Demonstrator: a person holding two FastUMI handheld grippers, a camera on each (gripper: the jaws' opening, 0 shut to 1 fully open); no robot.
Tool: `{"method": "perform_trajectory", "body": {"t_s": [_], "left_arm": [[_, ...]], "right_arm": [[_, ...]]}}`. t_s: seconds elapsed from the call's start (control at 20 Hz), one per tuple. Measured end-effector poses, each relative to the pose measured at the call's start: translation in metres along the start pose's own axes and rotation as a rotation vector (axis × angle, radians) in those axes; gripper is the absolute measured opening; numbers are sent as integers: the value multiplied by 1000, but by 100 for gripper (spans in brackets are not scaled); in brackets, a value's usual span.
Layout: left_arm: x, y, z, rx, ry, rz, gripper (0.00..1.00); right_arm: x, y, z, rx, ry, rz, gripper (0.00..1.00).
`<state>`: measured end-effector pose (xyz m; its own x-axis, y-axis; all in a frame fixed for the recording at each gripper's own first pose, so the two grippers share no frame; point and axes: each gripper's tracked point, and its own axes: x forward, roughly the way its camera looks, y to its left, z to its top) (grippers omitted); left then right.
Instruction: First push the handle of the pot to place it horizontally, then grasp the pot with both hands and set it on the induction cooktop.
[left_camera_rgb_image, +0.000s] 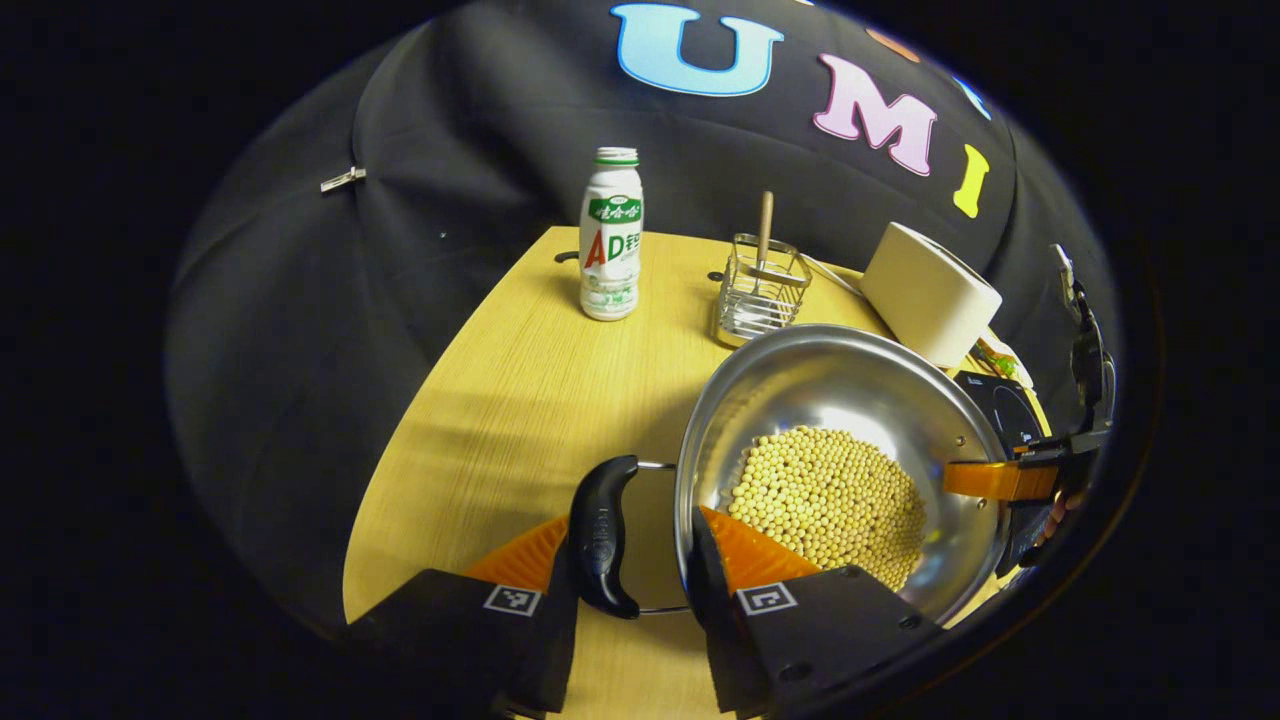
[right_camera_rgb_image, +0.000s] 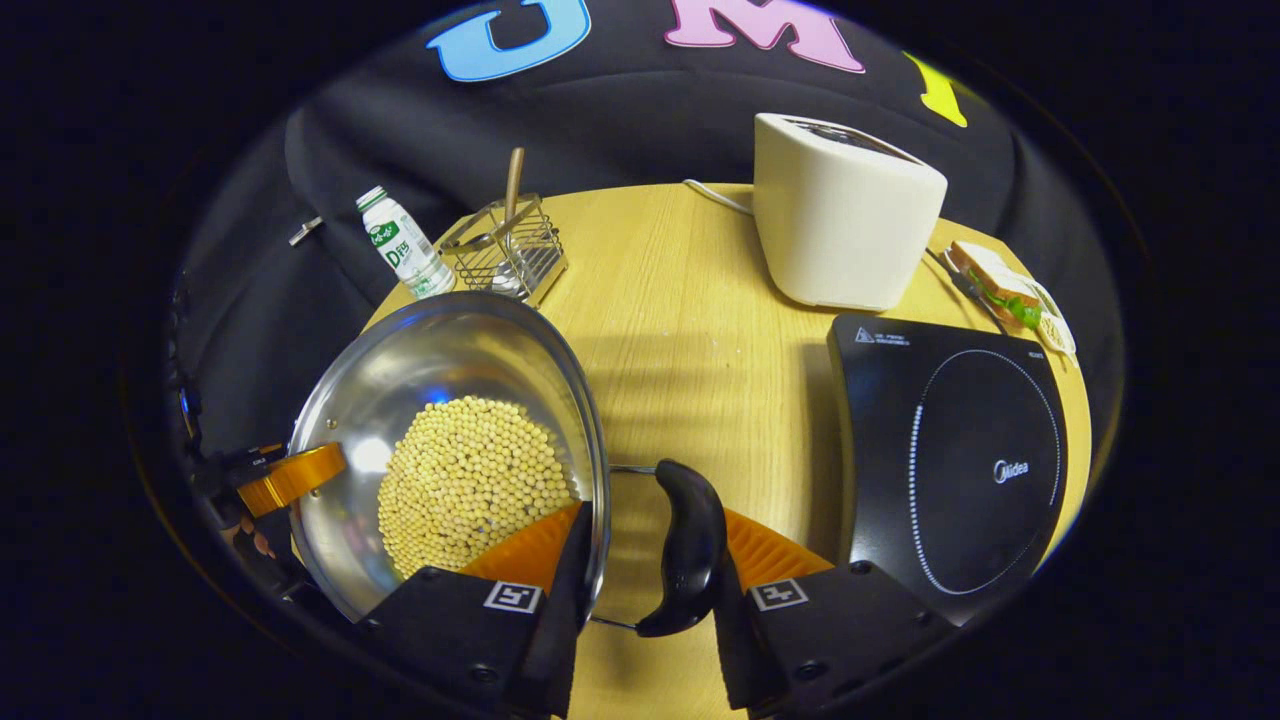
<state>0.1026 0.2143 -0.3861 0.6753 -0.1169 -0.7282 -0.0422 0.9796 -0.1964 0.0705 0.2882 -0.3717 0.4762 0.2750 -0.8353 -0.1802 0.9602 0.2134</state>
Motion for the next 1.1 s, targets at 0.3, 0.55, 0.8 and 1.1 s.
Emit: {"method": "perform_trajectory", "body": {"t_s": [0.3,0.55,0.8,1.1], "left_arm": [[-25,-52,11,5,-1,-17,56],[-47,-109,22,23,17,-30,56],[-54,-185,22,50,13,-57,56],[-38,-286,28,77,25,-93,56]], "right_arm": [[-43,-41,15,-8,-41,-5,60],[-80,-91,18,15,-58,-4,60],[-110,-162,23,42,-81,-22,60],[-130,-257,26,69,-94,-57,60]]}}
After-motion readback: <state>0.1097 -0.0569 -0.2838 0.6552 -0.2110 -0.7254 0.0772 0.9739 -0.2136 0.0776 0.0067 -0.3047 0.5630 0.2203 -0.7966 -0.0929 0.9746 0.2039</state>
